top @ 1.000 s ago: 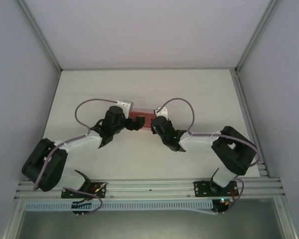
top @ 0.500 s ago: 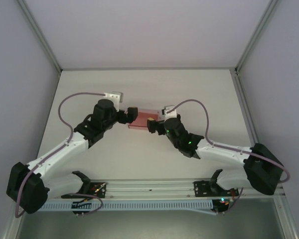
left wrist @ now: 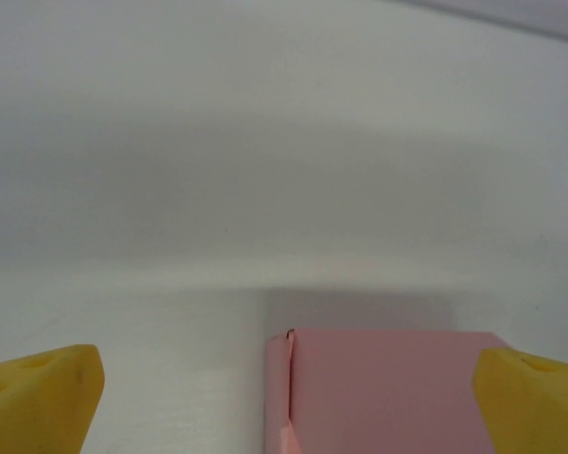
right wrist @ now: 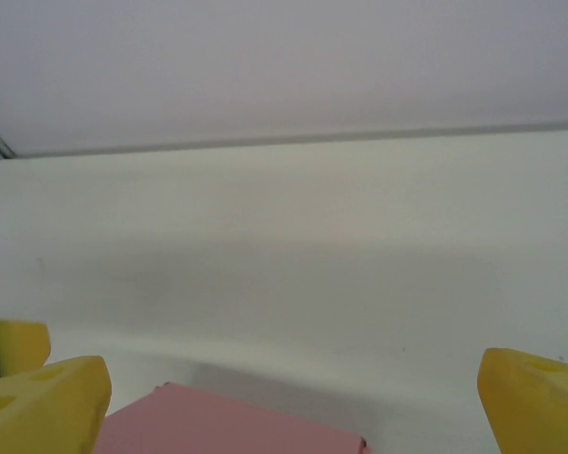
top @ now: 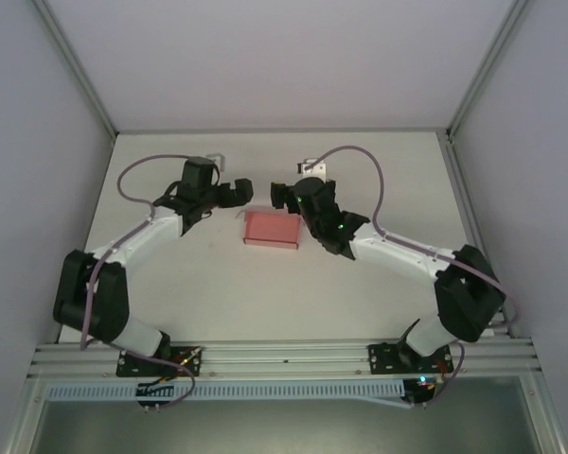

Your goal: Assemble paper box

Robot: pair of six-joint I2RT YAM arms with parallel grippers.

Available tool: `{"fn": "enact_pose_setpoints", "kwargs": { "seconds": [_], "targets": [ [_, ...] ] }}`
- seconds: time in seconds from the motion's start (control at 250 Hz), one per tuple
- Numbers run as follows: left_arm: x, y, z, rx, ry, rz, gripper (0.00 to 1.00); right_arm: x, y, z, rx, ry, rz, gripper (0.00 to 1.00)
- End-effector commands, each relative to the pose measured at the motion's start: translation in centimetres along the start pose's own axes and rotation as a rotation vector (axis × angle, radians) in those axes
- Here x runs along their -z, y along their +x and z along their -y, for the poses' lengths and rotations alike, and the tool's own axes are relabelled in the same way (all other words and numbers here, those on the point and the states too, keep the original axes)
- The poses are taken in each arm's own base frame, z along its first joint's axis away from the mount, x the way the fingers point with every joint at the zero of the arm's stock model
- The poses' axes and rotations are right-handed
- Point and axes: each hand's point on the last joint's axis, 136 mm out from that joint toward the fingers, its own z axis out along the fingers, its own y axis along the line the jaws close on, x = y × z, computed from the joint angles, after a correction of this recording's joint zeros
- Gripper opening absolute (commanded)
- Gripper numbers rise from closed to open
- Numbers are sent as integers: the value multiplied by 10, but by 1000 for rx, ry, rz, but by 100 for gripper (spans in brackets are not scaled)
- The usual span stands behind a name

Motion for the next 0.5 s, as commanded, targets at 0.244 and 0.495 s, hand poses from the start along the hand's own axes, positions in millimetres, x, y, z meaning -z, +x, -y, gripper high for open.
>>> {"fn": "enact_pose_setpoints", "kwargs": {
  "seconds": [0.244,0.495],
  "targets": [
    [-42,53,2,-23,106,-195,99,-33,96,19,19,22,-266,100],
    [-50,82,3,-10,165,-251,86,-27,143,38,-28,43,-327,100]
  ]
}}
